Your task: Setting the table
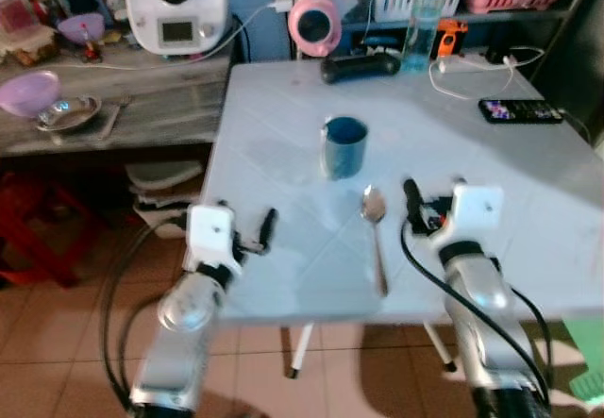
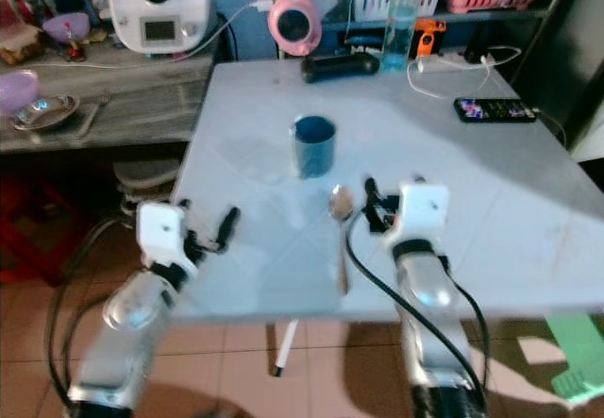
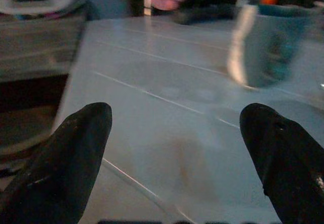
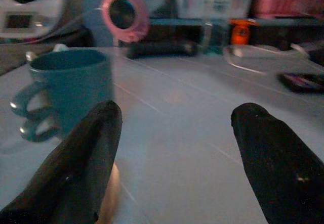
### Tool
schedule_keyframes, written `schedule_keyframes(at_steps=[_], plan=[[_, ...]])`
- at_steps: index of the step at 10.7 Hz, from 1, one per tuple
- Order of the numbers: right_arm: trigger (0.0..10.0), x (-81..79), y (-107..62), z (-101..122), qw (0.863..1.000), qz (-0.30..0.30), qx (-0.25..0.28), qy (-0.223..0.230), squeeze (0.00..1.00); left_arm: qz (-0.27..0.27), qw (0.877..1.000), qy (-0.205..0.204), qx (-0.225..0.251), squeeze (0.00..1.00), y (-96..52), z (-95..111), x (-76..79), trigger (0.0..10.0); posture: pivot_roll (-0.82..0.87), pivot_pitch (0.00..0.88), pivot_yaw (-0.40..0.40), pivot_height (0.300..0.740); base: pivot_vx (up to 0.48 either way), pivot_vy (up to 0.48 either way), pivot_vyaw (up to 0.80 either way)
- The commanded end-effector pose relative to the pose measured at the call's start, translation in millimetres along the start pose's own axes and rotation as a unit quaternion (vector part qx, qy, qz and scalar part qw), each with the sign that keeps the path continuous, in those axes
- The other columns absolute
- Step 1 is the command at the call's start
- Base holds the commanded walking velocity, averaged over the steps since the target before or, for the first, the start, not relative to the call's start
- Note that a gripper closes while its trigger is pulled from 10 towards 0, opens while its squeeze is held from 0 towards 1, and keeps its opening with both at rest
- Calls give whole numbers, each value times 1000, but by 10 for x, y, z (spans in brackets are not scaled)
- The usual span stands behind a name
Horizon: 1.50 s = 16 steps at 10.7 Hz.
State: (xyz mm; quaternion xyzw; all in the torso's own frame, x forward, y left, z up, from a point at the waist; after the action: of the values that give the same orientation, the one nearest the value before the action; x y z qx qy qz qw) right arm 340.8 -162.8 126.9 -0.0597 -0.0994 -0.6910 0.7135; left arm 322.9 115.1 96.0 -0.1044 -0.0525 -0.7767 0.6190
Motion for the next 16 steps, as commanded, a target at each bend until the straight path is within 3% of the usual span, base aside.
schedule_keyframes(at_steps=[1, 5, 8, 10, 14, 16], plan=[[10000, -137, 13, 26, 1000, 25, 1, 4, 0, 27, 1000, 4, -11, 0, -37, -45, -137, 10000, -23, 7, 60, 740, 0, 0, 0], [10000, -191, 25, 20, 999, 36, 0, 5, 0, 36, 999, 5, -13, 0, -47, -56, -163, 10000, -14, 12, 54, 740, 0, 0, 200], [10000, -311, -12, -178, 998, 53, -46, 6, 0, 29, 999, 1, -17, 0, -42, -63, -132, 10000, -15, 26, 56, 740, 0, 0, 0], [10000, -329, -127, -337, 996, 48, -79, 17, 0, 24, 1000, -5, -20, 0, -50, -71, -117, 10000, -14, 34, 56, 740, 0, 0, 0], [10000, -265, -273, -583, 989, 49, -140, 10, 0, 14, 1000, -9, -26, 0, -64, -98, -79, 10000, -26, 42, 62, 740, 0, 0, 0], [10000, -431, -275, -607, 983, 88, -157, 25, 0, 11, 1000, -8, -28, 0, -56, -100, -72, 10000, -25, 45, 64, 740, 0, 0, 0]])
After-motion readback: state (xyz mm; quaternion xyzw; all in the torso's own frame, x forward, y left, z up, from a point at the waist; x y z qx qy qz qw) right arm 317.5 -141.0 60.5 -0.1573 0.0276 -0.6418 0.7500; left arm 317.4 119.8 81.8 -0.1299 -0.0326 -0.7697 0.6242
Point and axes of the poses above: a point about 5 cm out from each wrist's last joint towards the gripper, its own y axis pointing out of the wrist towards the gripper, its own z axis along the axis of the wrist's last joint, x = y × z, the point moved 6 cm from there along y, pointing out of the wrist towards the gripper, and after that the axes turned 12 degrees about -y, right-handed, at the moved point
